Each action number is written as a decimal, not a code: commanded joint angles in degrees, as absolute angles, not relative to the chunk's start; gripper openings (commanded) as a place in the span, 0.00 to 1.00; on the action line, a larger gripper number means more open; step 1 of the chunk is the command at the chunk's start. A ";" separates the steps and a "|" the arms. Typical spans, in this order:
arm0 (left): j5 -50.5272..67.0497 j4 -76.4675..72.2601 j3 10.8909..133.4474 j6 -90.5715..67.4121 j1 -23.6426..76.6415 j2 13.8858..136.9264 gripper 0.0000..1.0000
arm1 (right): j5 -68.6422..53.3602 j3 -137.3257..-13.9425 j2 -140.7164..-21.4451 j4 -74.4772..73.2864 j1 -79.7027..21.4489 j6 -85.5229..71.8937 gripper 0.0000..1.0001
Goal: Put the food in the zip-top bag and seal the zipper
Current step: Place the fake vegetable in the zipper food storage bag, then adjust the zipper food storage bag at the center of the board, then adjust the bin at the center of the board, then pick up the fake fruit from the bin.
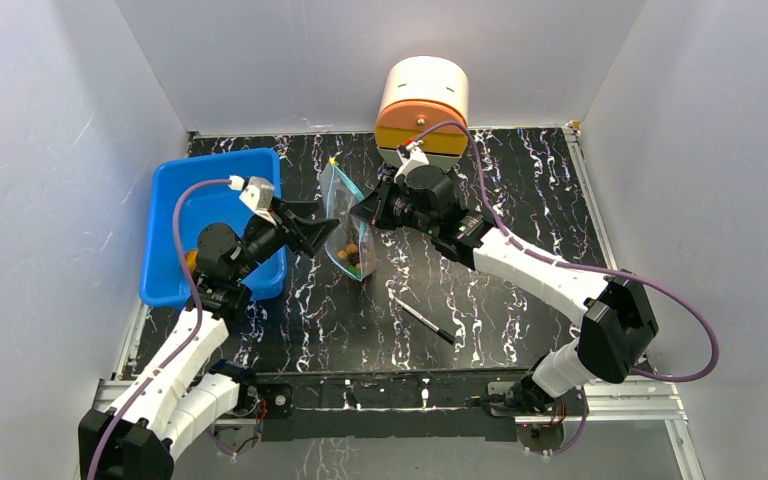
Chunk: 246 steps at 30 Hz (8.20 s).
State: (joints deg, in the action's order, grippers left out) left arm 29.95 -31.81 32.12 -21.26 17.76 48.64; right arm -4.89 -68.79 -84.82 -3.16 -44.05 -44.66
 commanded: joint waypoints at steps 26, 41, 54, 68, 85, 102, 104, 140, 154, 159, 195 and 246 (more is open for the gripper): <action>20.09 12.11 61.35 -28.53 17.72 58.25 0.00 | -22.41 -81.55 -86.86 -16.04 -36.83 -49.85 0.00; 28.98 14.52 64.20 -29.88 9.04 75.70 0.00 | -32.47 -70.30 -87.38 -1.58 -33.71 -60.22 0.00; 35.71 14.51 64.95 -32.28 8.77 72.90 0.00 | -32.98 -73.44 -99.38 5.54 -32.74 -61.42 0.00; 38.26 16.37 74.02 -32.18 8.79 70.14 0.00 | -30.82 -78.44 -94.66 0.25 -31.88 -58.93 0.00; 47.72 8.03 64.84 -26.25 8.79 65.89 0.00 | -21.98 -72.81 -79.92 -5.75 -31.97 -29.57 0.00; 38.58 13.52 70.34 -22.99 8.77 67.87 0.63 | -14.14 -75.84 -74.89 -9.42 -31.89 -28.26 0.00; 32.93 16.98 72.37 -21.39 8.79 67.69 0.66 | -13.03 -76.47 -73.89 -10.27 -31.90 -28.36 0.00; -3.78 23.80 69.32 -16.52 6.33 85.23 0.66 | -3.33 -70.46 -64.40 -16.96 -31.88 -21.02 0.00; 7.00 18.21 64.76 0.51 7.06 84.35 0.09 | -3.58 -70.66 -63.44 -17.39 -31.90 -22.03 0.00; 12.54 20.20 63.70 6.92 8.04 80.72 0.00 | -4.27 -70.88 -63.86 -16.96 -31.90 -22.49 0.00; 2.87 19.54 61.90 11.94 10.47 69.17 0.72 | -5.10 -70.98 -64.60 -17.45 -31.90 -21.89 0.00; -16.02 3.75 66.14 28.08 -3.76 104.63 0.66 | -3.71 -72.46 -65.23 -17.40 -31.83 -19.24 0.00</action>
State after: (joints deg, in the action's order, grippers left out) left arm -15.42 3.51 62.65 27.68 -3.42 103.44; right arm -4.08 -70.43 -66.00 -21.39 -32.12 -19.53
